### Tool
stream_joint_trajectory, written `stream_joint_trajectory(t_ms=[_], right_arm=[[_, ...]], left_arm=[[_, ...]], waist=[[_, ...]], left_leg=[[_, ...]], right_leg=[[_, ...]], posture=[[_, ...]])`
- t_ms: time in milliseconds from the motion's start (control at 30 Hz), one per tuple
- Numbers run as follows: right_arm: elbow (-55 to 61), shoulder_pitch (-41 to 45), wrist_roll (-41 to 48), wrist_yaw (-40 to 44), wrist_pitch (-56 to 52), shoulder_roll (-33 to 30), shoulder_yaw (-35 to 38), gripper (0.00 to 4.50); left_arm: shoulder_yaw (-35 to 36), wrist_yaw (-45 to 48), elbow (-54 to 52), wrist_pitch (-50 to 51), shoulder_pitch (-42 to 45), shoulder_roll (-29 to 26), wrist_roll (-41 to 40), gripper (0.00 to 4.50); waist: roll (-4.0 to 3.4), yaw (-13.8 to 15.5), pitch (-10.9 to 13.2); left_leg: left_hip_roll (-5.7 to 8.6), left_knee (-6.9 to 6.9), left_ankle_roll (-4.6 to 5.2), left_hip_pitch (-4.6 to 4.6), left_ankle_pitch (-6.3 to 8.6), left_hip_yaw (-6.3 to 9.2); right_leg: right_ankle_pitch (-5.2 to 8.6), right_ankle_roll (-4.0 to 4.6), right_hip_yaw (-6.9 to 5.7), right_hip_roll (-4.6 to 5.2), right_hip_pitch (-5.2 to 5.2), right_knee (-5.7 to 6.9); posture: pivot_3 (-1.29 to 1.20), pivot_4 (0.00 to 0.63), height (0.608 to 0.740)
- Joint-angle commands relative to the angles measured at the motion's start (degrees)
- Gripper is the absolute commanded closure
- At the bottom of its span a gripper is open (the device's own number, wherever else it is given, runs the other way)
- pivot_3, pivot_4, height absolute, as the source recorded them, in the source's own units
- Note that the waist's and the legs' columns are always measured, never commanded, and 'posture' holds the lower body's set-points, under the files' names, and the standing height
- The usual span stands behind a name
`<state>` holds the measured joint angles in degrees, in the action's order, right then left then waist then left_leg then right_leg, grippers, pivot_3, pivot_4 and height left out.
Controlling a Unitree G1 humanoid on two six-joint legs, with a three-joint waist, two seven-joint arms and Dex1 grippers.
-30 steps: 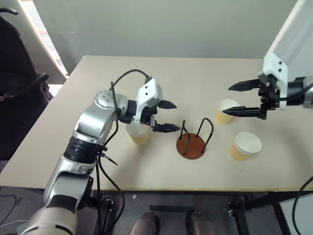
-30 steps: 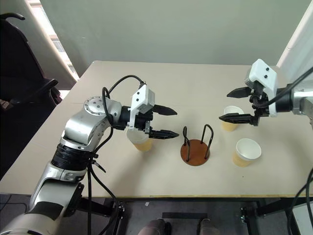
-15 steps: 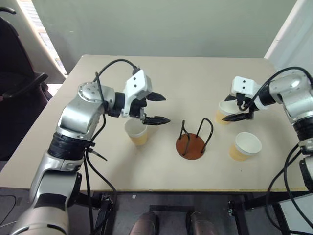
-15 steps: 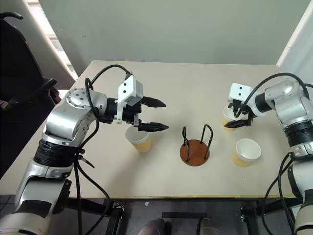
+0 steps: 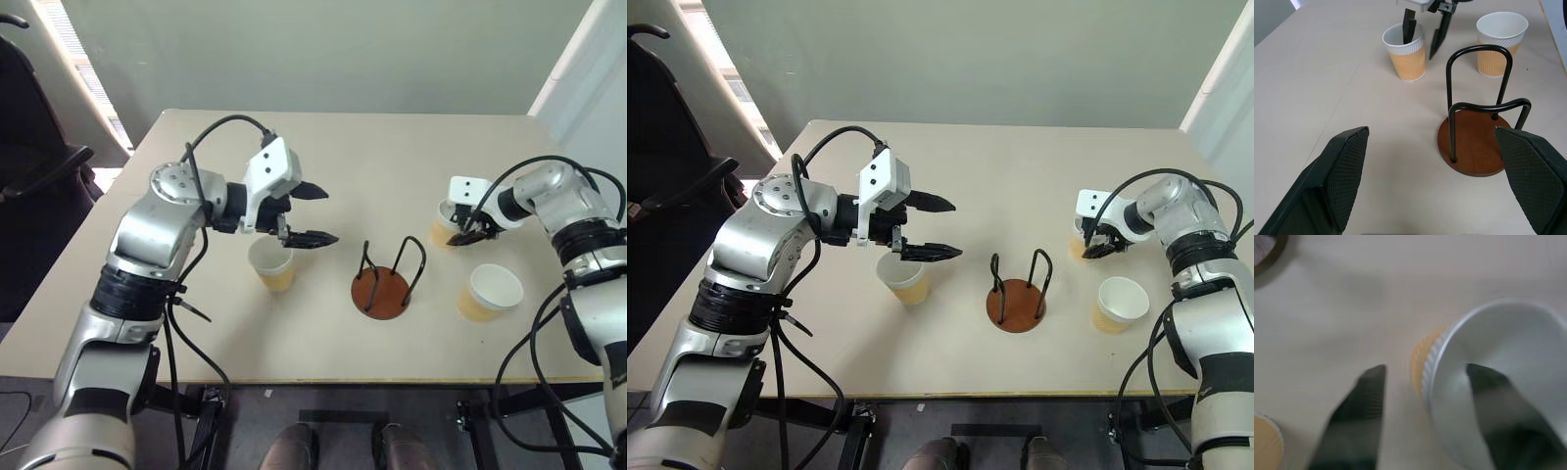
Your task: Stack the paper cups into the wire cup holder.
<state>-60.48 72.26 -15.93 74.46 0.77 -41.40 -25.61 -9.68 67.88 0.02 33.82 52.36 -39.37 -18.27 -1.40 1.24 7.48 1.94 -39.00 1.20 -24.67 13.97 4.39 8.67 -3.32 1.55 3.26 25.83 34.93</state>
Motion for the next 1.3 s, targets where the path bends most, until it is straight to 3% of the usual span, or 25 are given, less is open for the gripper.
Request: stream_joint_trajectory(t_ms=[33,133,400,567,667,933,1300], right_arm=[[2.3,1.5,1.2,2.7,-0.1,-1.0,3.0,3.42],[6.9,0.2,2.5,6.3,-1.1,-2.7,4.5,4.47],[32.3,-3.5,8.8,16.6,-11.3,-10.4,10.1,4.47],[55.4,-0.7,22.1,18.0,-25.8,-16.6,9.9,4.47],[64.4,0.3,27.7,18.0,-32.6,-17.3,9.3,4.47],[73.5,-3.6,30.8,18.0,-36.9,-16.1,8.0,4.47],[73.2,-8.4,27.8,17.5,-33.0,-13.9,5.6,4.47]], left_arm=[[1.1,0.3,-1.6,-1.3,-0.2,-0.8,-0.1,0.08],[1.0,1.8,-1.7,-1.3,-0.5,-1.1,-0.9,0.08],[0.8,5.0,-2.4,-1.7,-2.0,-2.5,-1.7,0.08],[0.7,5.1,-2.3,-2.1,-2.6,-2.5,-1.8,0.08],[0.5,5.2,-1.9,-2.5,-2.6,-2.3,-1.6,0.08],[1.0,6.8,-2.1,-2.5,-1.5,-2.5,-2.5,0.08],[2.3,6.6,-3.4,-1.3,-1.2,-3.4,-3.9,0.08]], waist=[[0.00,0.0,0.0],[0.00,0.0,0.0],[-0.02,0.0,0.0],[-0.02,-0.2,0.0],[-0.02,-0.5,0.0],[-0.01,-0.5,0.0],[-0.01,-0.5,0.0]], left_leg=[[0.00,0.00,-0.01,0.00,0.01,0.00],[0.00,0.00,-0.02,-0.03,0.01,0.00],[-0.01,0.01,-0.08,-0.10,0.02,0.01],[-0.02,0.03,-0.16,-0.13,-0.03,0.04],[-0.03,0.04,-0.21,-0.08,-0.07,0.07],[0.01,-0.07,-0.07,0.03,-0.16,0.11],[-0.02,-0.05,-0.06,0.04,-0.23,0.11]], right_leg=[[0.00,0.00,0.00,0.00,0.00,0.00],[0.00,0.01,0.00,0.00,0.01,-0.01],[0.04,0.06,-0.03,-0.02,0.04,-0.02],[0.11,0.17,-0.03,-0.05,0.09,-0.02],[0.42,0.70,-0.03,-0.08,0.07,0.00],[0.38,0.79,-0.02,-0.06,-0.09,0.02],[0.36,0.77,-0.03,-0.07,-0.07,0.04]], posture=[[0.00,0.150,0.740],[0.00,0.150,0.740],[0.00,0.150,0.740],[0.00,0.150,0.740],[0.00,0.150,0.740],[0.00,0.150,0.740],[0.00,0.150,0.740]])
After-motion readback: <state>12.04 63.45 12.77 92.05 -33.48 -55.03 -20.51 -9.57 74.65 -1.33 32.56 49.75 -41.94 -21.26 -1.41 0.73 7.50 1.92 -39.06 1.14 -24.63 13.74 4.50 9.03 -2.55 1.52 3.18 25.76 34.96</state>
